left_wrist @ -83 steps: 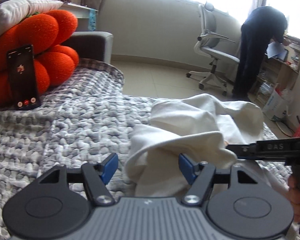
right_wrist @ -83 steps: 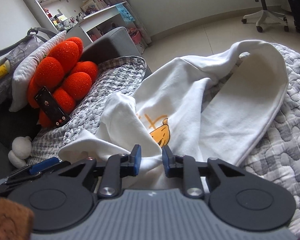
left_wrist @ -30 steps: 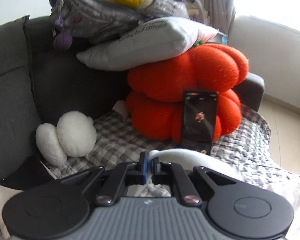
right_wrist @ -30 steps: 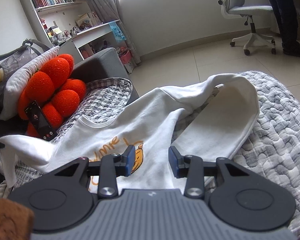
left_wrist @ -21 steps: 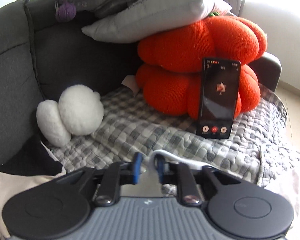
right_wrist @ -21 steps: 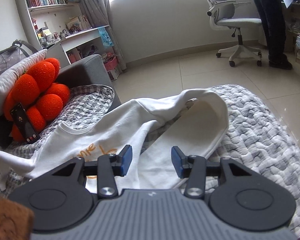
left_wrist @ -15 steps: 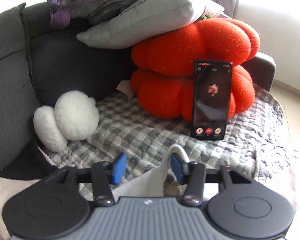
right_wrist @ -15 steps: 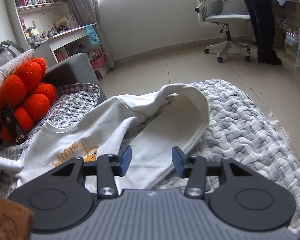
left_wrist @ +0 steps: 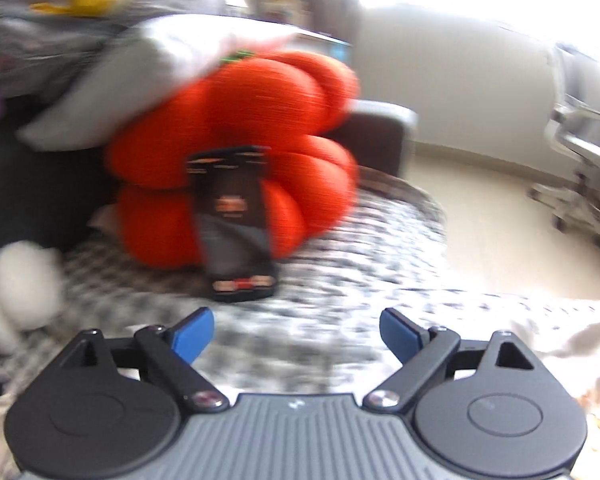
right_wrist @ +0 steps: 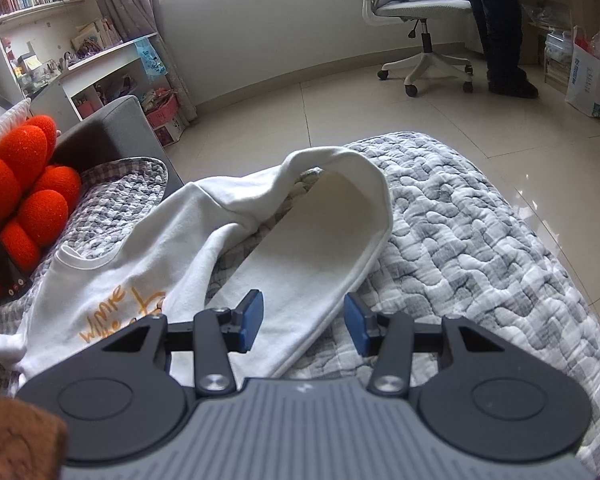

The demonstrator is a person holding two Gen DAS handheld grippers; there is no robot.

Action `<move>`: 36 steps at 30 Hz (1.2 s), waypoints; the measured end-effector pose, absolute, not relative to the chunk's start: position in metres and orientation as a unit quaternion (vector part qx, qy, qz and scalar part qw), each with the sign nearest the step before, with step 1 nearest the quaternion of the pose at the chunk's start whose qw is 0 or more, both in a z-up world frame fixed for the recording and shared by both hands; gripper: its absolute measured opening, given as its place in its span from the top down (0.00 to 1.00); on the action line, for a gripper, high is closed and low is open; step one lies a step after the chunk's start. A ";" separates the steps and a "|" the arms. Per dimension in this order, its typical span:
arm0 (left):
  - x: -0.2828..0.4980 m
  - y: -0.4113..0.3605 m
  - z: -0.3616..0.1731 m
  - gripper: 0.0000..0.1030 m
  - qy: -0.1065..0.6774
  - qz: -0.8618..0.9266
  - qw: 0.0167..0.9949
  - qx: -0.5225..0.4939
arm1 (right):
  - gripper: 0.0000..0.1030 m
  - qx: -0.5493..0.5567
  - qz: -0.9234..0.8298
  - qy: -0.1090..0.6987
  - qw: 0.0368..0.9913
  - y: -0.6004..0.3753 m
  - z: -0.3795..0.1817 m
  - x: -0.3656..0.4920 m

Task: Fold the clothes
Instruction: 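Move the open left tool to the shirt shoulder beside the collar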

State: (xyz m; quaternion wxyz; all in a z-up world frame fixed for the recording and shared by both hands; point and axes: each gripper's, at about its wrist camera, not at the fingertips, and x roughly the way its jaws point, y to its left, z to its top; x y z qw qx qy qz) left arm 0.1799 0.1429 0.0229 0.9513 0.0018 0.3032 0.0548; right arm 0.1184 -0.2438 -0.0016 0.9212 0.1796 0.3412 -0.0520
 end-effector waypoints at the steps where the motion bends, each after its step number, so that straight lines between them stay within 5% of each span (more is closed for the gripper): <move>1: 0.186 0.135 0.020 0.12 0.308 0.042 0.951 0.008 | 0.53 0.178 -0.049 0.339 0.922 -0.245 0.003 0.124; 10: 0.229 0.098 -0.017 0.12 0.332 -0.017 0.942 0.050 | 0.53 0.120 0.022 0.307 0.944 -0.234 0.032 0.195; 21: 0.227 0.104 -0.047 0.13 0.316 -0.041 0.948 0.018 | 0.53 0.020 0.095 0.315 0.944 -0.211 -0.015 0.285; 27: 0.227 0.100 -0.043 0.28 0.315 -0.058 0.947 0.026 | 0.51 0.025 0.126 0.324 0.937 -0.224 -0.038 0.275; 36: 0.236 0.097 -0.037 0.29 0.333 -0.066 0.940 0.019 | 0.49 -0.046 0.153 0.337 0.928 -0.233 -0.033 0.234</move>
